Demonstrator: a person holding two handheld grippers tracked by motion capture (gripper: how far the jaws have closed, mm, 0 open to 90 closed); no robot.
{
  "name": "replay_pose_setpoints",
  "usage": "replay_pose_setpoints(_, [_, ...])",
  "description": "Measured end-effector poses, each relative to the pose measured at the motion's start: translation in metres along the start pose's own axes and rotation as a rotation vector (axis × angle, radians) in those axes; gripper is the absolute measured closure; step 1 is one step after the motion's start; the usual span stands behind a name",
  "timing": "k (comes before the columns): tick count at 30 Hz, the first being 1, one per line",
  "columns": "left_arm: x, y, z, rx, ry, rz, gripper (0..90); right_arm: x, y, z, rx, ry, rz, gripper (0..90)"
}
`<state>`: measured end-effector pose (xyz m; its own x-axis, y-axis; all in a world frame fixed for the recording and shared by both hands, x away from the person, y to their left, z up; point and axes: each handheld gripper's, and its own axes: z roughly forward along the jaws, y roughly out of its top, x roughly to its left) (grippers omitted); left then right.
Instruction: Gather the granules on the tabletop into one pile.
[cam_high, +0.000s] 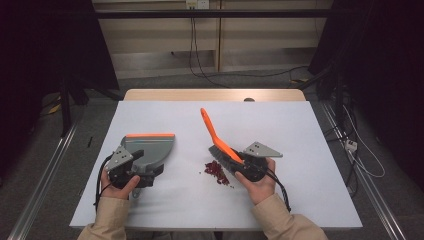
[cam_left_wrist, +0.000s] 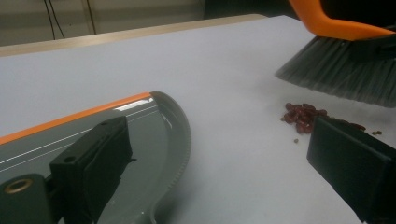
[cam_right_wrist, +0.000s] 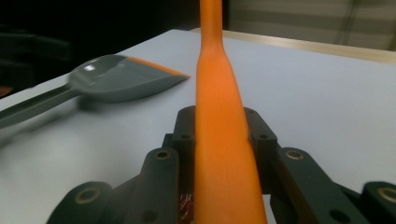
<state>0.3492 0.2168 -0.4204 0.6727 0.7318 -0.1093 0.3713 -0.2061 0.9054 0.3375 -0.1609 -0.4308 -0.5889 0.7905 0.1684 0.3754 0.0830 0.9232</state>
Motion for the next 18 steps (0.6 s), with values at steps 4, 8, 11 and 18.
replay_pose_setpoints(4, [0.001,0.0,0.0,-0.001,0.004,-0.007,6.2,-0.007,0.002,-0.007,0.021,0.172,-0.034,71.2])
replay_pose_setpoints(8, [0.001,-0.001,0.001,0.004,0.0,-0.007,6.2,-0.012,0.001,-0.008,0.047,0.293,-0.048,71.2])
replay_pose_setpoints(11, [0.001,-0.001,0.001,0.003,0.001,-0.01,6.2,-0.014,-0.001,-0.007,0.067,0.358,-0.053,71.2])
replay_pose_setpoints(18, [0.003,-0.001,0.0,0.004,0.006,-0.013,6.2,-0.014,-0.008,0.0,0.127,0.49,-0.04,71.3])
